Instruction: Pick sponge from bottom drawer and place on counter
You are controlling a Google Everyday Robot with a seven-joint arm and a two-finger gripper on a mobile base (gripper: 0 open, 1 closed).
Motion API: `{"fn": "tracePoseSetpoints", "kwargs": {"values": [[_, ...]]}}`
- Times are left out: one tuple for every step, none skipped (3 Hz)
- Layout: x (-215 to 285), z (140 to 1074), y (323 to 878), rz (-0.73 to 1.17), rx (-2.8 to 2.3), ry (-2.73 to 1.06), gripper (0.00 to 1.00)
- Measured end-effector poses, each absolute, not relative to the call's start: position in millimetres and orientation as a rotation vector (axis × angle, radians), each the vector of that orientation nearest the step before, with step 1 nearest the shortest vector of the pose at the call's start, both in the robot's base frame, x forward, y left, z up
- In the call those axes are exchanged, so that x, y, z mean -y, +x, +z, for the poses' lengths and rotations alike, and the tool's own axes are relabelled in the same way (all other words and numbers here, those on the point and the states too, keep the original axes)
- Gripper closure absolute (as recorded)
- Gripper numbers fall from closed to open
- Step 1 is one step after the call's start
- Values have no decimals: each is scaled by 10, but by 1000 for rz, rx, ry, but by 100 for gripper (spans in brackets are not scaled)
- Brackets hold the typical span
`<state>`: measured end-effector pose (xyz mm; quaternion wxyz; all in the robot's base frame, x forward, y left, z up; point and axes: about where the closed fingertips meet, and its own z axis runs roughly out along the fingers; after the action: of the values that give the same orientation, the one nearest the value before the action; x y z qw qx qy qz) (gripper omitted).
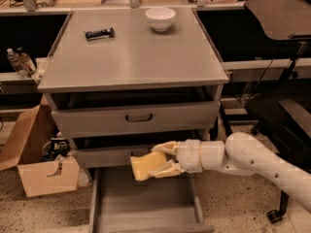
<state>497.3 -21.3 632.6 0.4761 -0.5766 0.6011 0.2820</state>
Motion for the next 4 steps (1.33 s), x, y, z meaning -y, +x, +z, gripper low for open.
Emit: {"fn": "tracePoseSetpoints", "kwargs": {"values": [[247, 6951, 5002, 673, -1401, -1416, 100], [258, 7380, 4975, 651, -1338, -1424, 100], [258, 7380, 4975, 651, -1338, -1424, 100], [369, 7804, 5273, 592, -1305, -1362, 100]]}}
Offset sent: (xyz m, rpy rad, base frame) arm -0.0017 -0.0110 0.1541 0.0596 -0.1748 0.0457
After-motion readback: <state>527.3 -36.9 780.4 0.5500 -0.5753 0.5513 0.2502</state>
